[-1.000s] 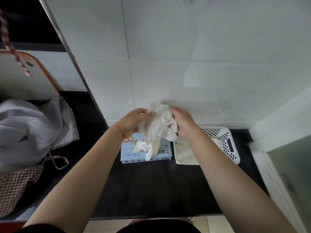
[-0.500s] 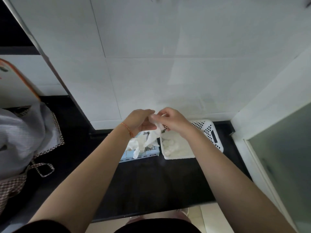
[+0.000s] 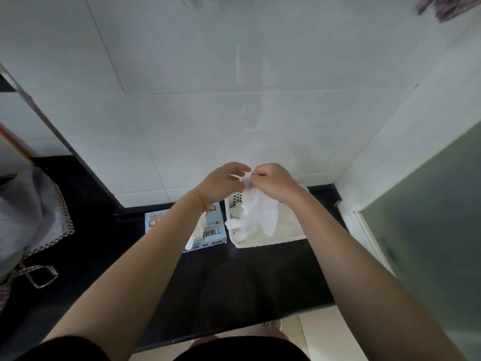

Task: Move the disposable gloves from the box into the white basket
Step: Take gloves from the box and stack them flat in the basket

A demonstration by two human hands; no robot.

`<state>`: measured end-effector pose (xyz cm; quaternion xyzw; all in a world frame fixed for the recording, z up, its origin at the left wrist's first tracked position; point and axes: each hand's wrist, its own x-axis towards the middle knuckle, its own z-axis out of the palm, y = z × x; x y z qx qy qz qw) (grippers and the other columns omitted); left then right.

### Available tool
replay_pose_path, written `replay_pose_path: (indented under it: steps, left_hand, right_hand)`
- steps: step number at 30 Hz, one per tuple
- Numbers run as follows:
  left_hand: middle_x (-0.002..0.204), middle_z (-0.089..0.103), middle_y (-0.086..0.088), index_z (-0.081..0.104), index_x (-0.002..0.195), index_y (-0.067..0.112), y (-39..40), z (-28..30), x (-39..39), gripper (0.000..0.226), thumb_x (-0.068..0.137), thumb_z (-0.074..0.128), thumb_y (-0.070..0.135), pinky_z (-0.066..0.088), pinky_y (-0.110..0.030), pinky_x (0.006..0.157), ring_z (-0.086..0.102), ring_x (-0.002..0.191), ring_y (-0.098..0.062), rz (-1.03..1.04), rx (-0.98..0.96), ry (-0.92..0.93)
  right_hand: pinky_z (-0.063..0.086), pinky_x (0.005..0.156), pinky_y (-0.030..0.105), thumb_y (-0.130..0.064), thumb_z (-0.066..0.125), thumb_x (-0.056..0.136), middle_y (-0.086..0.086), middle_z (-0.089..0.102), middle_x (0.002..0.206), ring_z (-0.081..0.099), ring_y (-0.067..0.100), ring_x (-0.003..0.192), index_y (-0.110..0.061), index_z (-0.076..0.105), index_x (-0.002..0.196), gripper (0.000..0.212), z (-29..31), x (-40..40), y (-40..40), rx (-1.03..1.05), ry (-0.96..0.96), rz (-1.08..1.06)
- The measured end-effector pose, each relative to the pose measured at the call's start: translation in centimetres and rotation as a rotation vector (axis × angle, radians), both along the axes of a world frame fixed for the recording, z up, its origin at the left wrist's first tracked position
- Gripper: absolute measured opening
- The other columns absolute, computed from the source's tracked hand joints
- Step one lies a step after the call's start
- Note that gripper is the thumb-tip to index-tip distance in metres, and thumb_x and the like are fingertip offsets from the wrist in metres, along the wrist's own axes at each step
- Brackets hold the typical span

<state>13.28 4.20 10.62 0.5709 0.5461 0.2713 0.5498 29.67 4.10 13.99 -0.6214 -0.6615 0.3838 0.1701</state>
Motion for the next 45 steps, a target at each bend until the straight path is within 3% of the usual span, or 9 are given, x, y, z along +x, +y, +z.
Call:
replay_pose_path:
  steps: [4,8,12,18,23,30,34,40,45]
  left_hand:
    - [0.079,0.056,-0.011,0.058,0.085,0.0,0.3,-0.3,1.1,0.039,0.07,0.076,0.031,0.042,-0.032,0.069,0.052,0.072,-0.023,-0.131,0.017,0.19]
    - [0.053,0.034,0.01,0.04,0.059,0.014,0.7,-1.8,1.8,0.045,0.081,0.077,0.026,0.026,-0.02,0.049,0.031,0.048,-0.008,-0.043,0.006,0.21]
    - [0.051,0.036,0.012,0.048,0.057,0.019,0.9,-3.4,2.3,0.039,0.082,0.074,0.029,0.026,-0.021,0.052,0.034,0.049,-0.008,-0.035,-0.001,0.288]
    - [0.066,0.052,0.006,0.061,0.071,0.016,1.2,-5.1,1.7,0.021,0.088,0.068,0.027,0.036,-0.023,0.063,0.047,0.064,-0.012,-0.01,-0.056,0.26]
    - [0.061,0.047,0.005,0.059,0.071,0.014,2.1,-5.3,-0.2,0.019,0.082,0.063,0.029,0.034,-0.024,0.055,0.042,0.058,-0.014,0.139,-0.14,0.068]
    - [0.08,0.058,-0.002,0.065,0.083,0.01,4.6,-11.2,2.5,0.013,0.085,0.064,0.022,0.051,-0.032,0.071,0.054,0.073,-0.02,-0.091,-0.097,0.533]
    - [0.11,0.06,0.0,0.064,0.102,0.022,6.0,-13.2,5.0,0.016,0.09,0.055,0.026,0.046,-0.032,0.085,0.056,0.104,-0.024,-0.23,-0.008,0.791]
    - [0.123,0.062,-0.001,0.061,0.122,0.031,7.5,-14.3,8.1,0.029,0.095,0.049,0.03,0.045,-0.033,0.085,0.059,0.111,-0.026,-0.296,0.074,0.991]
    - [0.12,0.061,-0.006,0.051,0.127,0.017,7.1,-14.8,10.0,0.03,0.097,0.047,0.015,0.037,-0.032,0.07,0.06,0.108,-0.029,-0.417,0.174,1.157]
  right_hand:
    - [0.03,0.05,0.02,-0.018,0.051,0.087,-0.009,0.04,0.058,0.036,0.009,0.053,-0.016,0.046,0.062,0.025,0.5,0.8,0.4,0.073,0.054,-0.045]
    - [0.036,0.057,0.027,-0.019,0.052,0.082,-0.01,0.046,0.062,0.042,0.011,0.059,-0.015,0.054,0.071,0.011,-0.1,2.0,1.1,0.151,0.115,-0.19]
    - [0.035,0.057,0.028,-0.018,0.051,0.084,-0.005,0.048,0.067,0.041,0.012,0.061,-0.007,0.054,0.078,0.013,-0.8,3.1,1.9,0.209,0.135,-0.312]
    - [0.032,0.054,0.028,-0.019,0.049,0.087,0.0,0.046,0.068,0.039,0.015,0.06,-0.004,0.049,0.076,0.019,-2.8,4.0,2.9,0.134,0.114,-0.371]
    - [0.03,0.055,0.03,-0.016,0.047,0.082,0.0,0.038,0.049,0.036,0.021,0.052,-0.013,0.042,0.063,0.02,-5.4,4.6,3.7,-0.275,0.235,-0.51]
    - [0.034,0.051,0.026,-0.008,0.049,0.091,0.008,0.051,0.078,0.042,0.014,0.056,-0.016,0.054,0.09,0.009,-12.2,7.5,3.7,-0.424,0.08,-0.407]
    - [0.043,0.064,0.029,0.002,0.044,0.091,0.007,0.053,0.101,0.052,0.018,0.08,-0.016,0.047,0.117,0.031,-15.7,9.8,3.4,-0.386,0.05,-0.36]
    - [0.041,0.063,0.02,0.001,0.04,0.095,-0.001,0.058,0.112,0.056,0.011,0.091,-0.018,0.06,0.1,0.028,-17.9,12.1,4.6,-0.282,-0.041,-0.186]
    - [0.044,0.08,0.022,0.003,0.038,0.096,0.001,0.057,0.13,0.054,0.019,0.118,-0.016,0.064,0.115,0.037,-19.6,13.1,5.3,-0.266,-0.14,-0.177]
